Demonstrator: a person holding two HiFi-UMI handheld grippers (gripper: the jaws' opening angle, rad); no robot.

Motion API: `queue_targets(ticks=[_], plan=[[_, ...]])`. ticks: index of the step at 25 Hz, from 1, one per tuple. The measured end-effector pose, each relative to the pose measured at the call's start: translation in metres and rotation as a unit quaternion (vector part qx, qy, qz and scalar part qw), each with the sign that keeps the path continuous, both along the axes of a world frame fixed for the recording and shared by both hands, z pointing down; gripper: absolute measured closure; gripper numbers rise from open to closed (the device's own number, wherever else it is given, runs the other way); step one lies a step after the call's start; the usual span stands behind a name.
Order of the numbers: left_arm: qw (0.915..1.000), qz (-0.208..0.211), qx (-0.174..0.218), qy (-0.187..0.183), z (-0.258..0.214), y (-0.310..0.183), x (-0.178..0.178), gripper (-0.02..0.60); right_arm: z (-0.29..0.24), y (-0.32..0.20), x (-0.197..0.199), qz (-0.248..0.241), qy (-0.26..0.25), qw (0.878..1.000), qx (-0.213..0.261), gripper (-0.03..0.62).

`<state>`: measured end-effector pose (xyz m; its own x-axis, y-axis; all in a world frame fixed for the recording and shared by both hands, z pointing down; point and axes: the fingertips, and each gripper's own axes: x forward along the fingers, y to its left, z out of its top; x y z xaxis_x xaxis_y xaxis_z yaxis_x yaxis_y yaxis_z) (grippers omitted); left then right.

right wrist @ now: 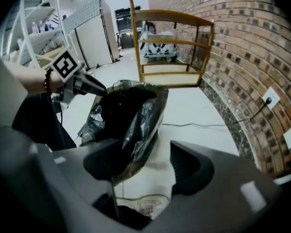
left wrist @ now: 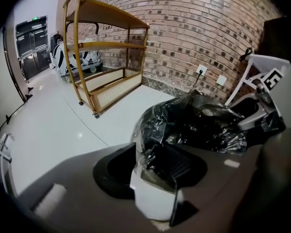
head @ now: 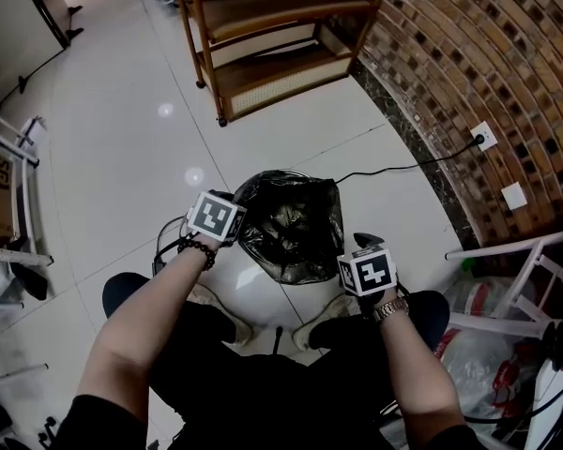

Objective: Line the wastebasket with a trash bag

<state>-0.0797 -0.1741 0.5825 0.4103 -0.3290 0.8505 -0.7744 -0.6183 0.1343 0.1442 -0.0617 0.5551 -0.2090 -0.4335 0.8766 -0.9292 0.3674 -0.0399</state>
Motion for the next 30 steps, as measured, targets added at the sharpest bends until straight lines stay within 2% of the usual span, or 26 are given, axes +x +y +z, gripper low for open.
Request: queue_targets(ticks=[4, 9, 15, 19, 22, 24, 25, 27, 28, 30], plan=[[0.9999, 0.008, 0.005, 0.005, 0.000, -0.005, 0.002, 0.391, -0.017, -0.043, 0.005, 0.008, -0.015, 0.999, 0.029, 0.298], [0.9994, 0.026, -0.003, 0.021, 0.004, -0.003, 0.008, 0.394, -0.026, -0.066, -0.002, 0.005, -0.064, 0.998, 0.001, 0.298], [0.9988, 0.046, -0.006, 0.015, 0.006, 0.009, 0.006, 0.505, -0.040, -0.060, 0.001, -0.004, -0.133, 0.991, -0.032, 0.298], [0.9983, 0.049, 0.022, 0.022, -0.003, 0.007, 0.005, 0.558, -0.033, -0.090, 0.020, 0.024, -0.105, 0.994, -0.022, 0.298], [0.9979, 0.049, 0.036, 0.022, -0.009, 0.005, 0.005, 0.570, -0.004, -0.110, 0.020, 0.031, -0.087, 0.994, -0.051, 0.299], [0.9974, 0.052, 0.038, 0.031, -0.014, 0.007, 0.009, 0.572, 0.013, -0.120, 0.018, 0.051, -0.101, 0.991, -0.071, 0.346], [0.9970, 0.056, 0.039, 0.036, -0.015, 0.009, 0.011, 0.574, 0.019, -0.124, 0.018, 0.063, -0.110, 0.989, -0.079, 0.394], [0.9960, 0.064, 0.044, 0.044, -0.017, 0.012, 0.013, 0.574, 0.026, -0.128, 0.019, 0.081, -0.114, 0.987, -0.084, 0.542], [0.9952, 0.069, 0.049, 0.049, -0.019, 0.013, 0.015, 0.574, 0.026, -0.128, 0.020, 0.082, -0.112, 0.987, -0.083, 0.578], [0.9937, 0.074, 0.060, 0.058, -0.025, 0.014, 0.016, 0.574, 0.019, -0.126, 0.019, 0.074, -0.107, 0.989, -0.068, 0.591]])
